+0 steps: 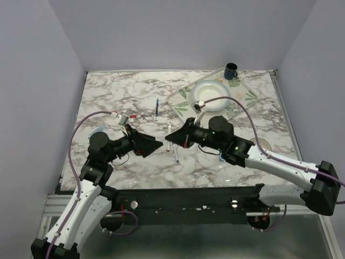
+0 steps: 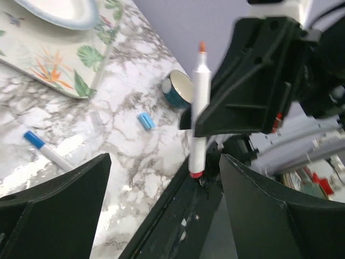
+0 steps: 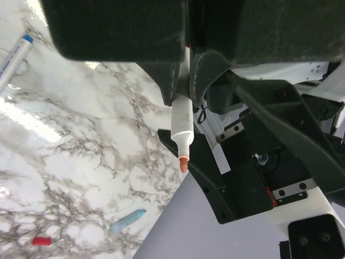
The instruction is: Insert the pens into the pen caps
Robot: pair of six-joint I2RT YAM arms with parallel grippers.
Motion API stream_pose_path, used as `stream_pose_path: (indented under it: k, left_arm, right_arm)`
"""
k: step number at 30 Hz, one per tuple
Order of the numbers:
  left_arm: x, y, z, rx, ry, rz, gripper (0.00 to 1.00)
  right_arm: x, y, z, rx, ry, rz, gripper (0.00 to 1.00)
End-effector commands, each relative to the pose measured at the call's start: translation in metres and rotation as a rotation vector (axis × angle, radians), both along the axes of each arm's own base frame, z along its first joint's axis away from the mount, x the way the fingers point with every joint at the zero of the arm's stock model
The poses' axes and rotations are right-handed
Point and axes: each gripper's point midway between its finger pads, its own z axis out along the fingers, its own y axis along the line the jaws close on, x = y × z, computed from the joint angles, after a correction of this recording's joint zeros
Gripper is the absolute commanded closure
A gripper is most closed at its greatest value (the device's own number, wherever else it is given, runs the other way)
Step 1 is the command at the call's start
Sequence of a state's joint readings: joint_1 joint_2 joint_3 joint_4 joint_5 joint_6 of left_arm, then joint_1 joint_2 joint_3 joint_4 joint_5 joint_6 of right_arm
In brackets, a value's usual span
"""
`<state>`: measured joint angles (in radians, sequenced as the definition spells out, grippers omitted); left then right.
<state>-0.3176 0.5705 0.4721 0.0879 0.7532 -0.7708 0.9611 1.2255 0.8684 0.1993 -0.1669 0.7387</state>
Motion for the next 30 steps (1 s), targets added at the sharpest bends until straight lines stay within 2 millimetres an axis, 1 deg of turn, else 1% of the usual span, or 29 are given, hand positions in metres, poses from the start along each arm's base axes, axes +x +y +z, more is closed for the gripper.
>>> stream_pose_path:
  k: [1,2,3,4,5,6,7,8,9,10,11,12,13,14,15,16,17,18,19,20,21,22,23,24,25,26,27,28,30]
  left_arm:
    - [0.039,0.029,-0.006,0.051,0.126,0.316,0.1]
    - [0.048,0.036,-0.014,0.072,0.175,0.379,0.11]
    - [0.057,0.044,-0.02,0.087,0.231,0.455,0.12]
    - [0.075,0.077,-0.032,0.127,0.327,0.692,0.14]
    - [0.084,0.092,-0.049,0.159,0.425,0.81,0.19]
    - [0.09,0.107,-0.055,0.147,0.5,0.93,0.27]
    - [0.096,0.119,-0.05,0.178,0.497,0.998,0.27]
    - [0.105,0.116,-0.055,0.227,0.49,0.98,0.27]
    - [0.113,0.112,-0.051,0.283,0.418,0.937,0.23]
    - [0.127,0.112,-0.036,0.407,0.233,0.871,0.21]
    - [0.137,0.119,-0.044,0.517,0.197,0.878,0.19]
    - [0.144,0.128,-0.043,0.591,0.166,0.901,0.18]
    - [0.152,0.133,-0.028,0.656,0.106,0.906,0.16]
    - [0.16,0.137,-0.04,0.878,0.01,0.796,0.14]
    - [0.165,0.143,-0.043,0.963,-0.014,0.78,0.11]
    - [0.171,0.149,-0.037,1.033,-0.035,0.78,0.1]
    - [0.18,0.155,-0.051,1.158,-0.043,0.735,0.1]
    - [0.186,0.161,-0.055,1.223,-0.044,0.73,0.1]
    - [0.194,0.163,-0.054,1.25,-0.054,0.735,0.09]
    - [0.202,0.163,-0.07,1.299,-0.028,0.705,0.09]
    - [0.208,0.164,-0.078,1.317,-0.021,0.68,0.09]
    - [0.218,0.16,-0.077,1.305,-0.028,0.682,0.09]
    - [0.227,0.159,-0.09,1.326,-0.014,0.663,0.11]
    - [0.233,0.162,-0.094,1.361,-0.033,0.659,0.17]
    - [0.243,0.165,-0.092,1.371,-0.07,0.703,0.2]
    - [0.25,0.17,-0.097,1.391,-0.086,0.734,0.23]
    - [0.255,0.173,-0.097,1.387,-0.108,0.765,0.24]
    - [0.26,0.166,-0.101,1.372,-0.158,0.671,0.22]
    - [0.266,0.158,-0.111,1.324,-0.151,0.556,0.19]
  right_arm:
    - [0.011,-0.033,0.015,-0.058,-0.063,-0.142,0.99]
    - [0.013,-0.041,0.008,-0.076,-0.063,-0.177,0.99]
    - [0.012,-0.046,0.007,-0.078,-0.065,-0.186,0.99]
    - [0.008,-0.055,0.017,-0.048,-0.083,-0.198,0.99]
    - [0.006,-0.062,0.006,-0.061,-0.078,-0.214,0.99]
    - [0.005,-0.068,0.006,-0.057,-0.078,-0.226,0.99]
    - [0.0,-0.076,0.015,-0.025,-0.09,-0.233,0.99]
    - [-0.001,-0.082,0.014,-0.022,-0.09,-0.25,0.99]
    - [-0.004,-0.087,0.007,-0.035,-0.086,-0.252,0.99]
    - [-0.005,-0.09,0.009,-0.027,-0.092,-0.255,0.99]
    - [-0.007,-0.097,0.017,-0.001,-0.109,-0.267,0.99]
    - [-0.01,-0.102,0.004,-0.036,-0.094,-0.271,0.99]
    - [-0.012,-0.105,0.004,-0.032,-0.093,-0.27,0.99]
    - [-0.013,-0.108,0.003,-0.032,-0.095,-0.276,0.99]
    - [-0.016,-0.114,0.005,-0.023,-0.1,-0.281,0.99]
    - [-0.018,-0.117,0.002,-0.023,-0.098,-0.283,0.99]
    - [-0.018,-0.121,0.001,-0.02,-0.101,-0.292,0.99]
    - [-0.022,-0.126,0.006,-0.002,-0.11,-0.292,0.99]
    - [-0.024,-0.128,0.005,0.004,-0.11,-0.293,0.99]
    - [-0.025,-0.131,0.004,0.004,-0.112,-0.298,0.99]
    - [-0.026,-0.134,0.005,0.006,-0.115,-0.3,0.99]
    - [-0.029,-0.138,0.009,0.012,-0.13,-0.298,0.99]
    - [-0.029,-0.141,0.013,0.017,-0.141,-0.307,0.99]
    - [-0.03,-0.143,0.013,0.007,-0.148,-0.304,0.99]
    - [-0.031,-0.146,0.016,0.011,-0.162,-0.306,0.99]
    - [-0.031,-0.148,0.018,0.014,-0.169,-0.311,0.99]
    - [-0.032,-0.15,0.018,0.011,-0.173,-0.312,0.99]
    - [-0.032,-0.151,0.019,0.013,-0.18,-0.316,0.99]
    - [-0.032,-0.152,0.02,0.024,-0.18,-0.319,0.99]
